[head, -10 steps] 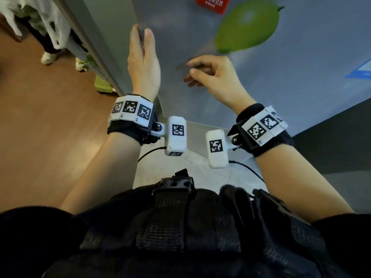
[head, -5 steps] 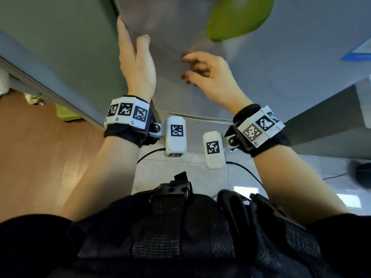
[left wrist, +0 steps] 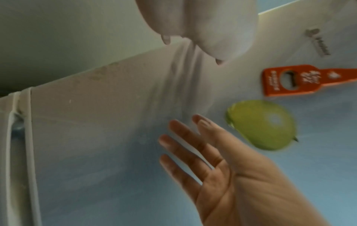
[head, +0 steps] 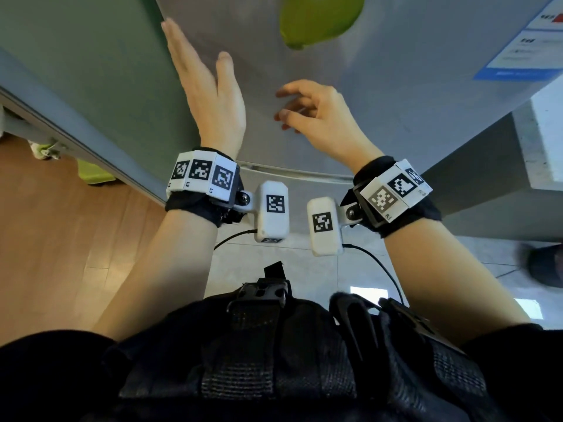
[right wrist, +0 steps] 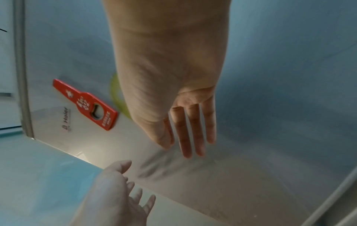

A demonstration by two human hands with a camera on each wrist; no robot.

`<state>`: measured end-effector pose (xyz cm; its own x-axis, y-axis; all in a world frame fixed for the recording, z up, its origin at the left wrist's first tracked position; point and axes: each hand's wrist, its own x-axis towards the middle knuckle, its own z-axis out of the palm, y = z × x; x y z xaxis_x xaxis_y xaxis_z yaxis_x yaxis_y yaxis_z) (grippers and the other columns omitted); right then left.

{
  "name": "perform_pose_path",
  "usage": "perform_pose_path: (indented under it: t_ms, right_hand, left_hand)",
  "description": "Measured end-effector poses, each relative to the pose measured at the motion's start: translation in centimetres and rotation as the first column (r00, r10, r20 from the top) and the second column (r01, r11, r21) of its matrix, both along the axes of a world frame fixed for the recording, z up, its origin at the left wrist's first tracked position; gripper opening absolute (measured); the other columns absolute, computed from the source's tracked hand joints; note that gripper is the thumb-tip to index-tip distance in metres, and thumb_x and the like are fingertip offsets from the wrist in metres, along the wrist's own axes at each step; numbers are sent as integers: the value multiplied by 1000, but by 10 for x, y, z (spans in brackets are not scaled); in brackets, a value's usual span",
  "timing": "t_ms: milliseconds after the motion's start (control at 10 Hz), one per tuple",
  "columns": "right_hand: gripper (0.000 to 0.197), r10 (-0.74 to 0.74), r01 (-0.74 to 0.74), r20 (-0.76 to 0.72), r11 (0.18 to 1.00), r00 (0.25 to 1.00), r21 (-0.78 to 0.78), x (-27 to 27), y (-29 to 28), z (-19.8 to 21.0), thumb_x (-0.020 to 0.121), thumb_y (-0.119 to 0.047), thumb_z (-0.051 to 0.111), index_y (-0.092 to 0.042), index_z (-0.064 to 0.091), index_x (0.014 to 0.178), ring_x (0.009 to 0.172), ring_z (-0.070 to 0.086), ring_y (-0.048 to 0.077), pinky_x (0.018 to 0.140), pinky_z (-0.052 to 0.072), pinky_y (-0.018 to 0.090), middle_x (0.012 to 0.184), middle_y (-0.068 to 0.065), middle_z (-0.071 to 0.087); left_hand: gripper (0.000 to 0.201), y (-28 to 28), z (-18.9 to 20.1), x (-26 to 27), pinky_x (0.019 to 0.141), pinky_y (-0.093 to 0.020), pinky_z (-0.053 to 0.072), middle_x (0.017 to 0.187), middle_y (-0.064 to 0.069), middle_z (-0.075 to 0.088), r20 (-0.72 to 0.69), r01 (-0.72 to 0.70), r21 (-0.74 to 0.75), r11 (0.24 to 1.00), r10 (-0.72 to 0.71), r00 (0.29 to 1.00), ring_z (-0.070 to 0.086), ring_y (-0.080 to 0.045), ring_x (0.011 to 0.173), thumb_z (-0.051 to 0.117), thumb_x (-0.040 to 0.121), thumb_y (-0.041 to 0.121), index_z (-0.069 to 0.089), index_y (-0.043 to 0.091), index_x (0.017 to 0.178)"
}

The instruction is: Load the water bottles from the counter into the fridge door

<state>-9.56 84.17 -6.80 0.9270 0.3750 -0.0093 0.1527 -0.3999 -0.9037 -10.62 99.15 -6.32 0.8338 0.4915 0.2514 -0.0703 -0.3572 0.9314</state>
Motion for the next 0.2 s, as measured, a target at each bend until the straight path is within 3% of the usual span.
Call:
perform_pose_path:
  t_ms: [100, 200]
  right_hand:
    - [25, 13, -14, 33, 1000, 999, 13, -17, -29, 6, 88, -10, 58, -10, 58, 113, 81, 70, 24, 76, 52, 23, 96, 14, 73]
    - [23, -7, 5, 84, 1000, 996, 24, -39, -59, 9, 88, -9, 58, -9, 60, 111, 81, 69, 22, 74, 52, 19, 96, 14, 72]
  left_hand:
    - [55, -31, 1, -22, 114, -18, 13, 154, -22, 12, 80, 18, 42, 999, -22, 997, 13, -29, 144, 38, 93, 14, 19, -2, 142]
    - [41, -60, 1, -45, 109, -14, 23, 148, -17, 27, 126, 68, 26, 997, -71, 990, 26, -23, 139, 38, 94, 13, 39, 4, 133]
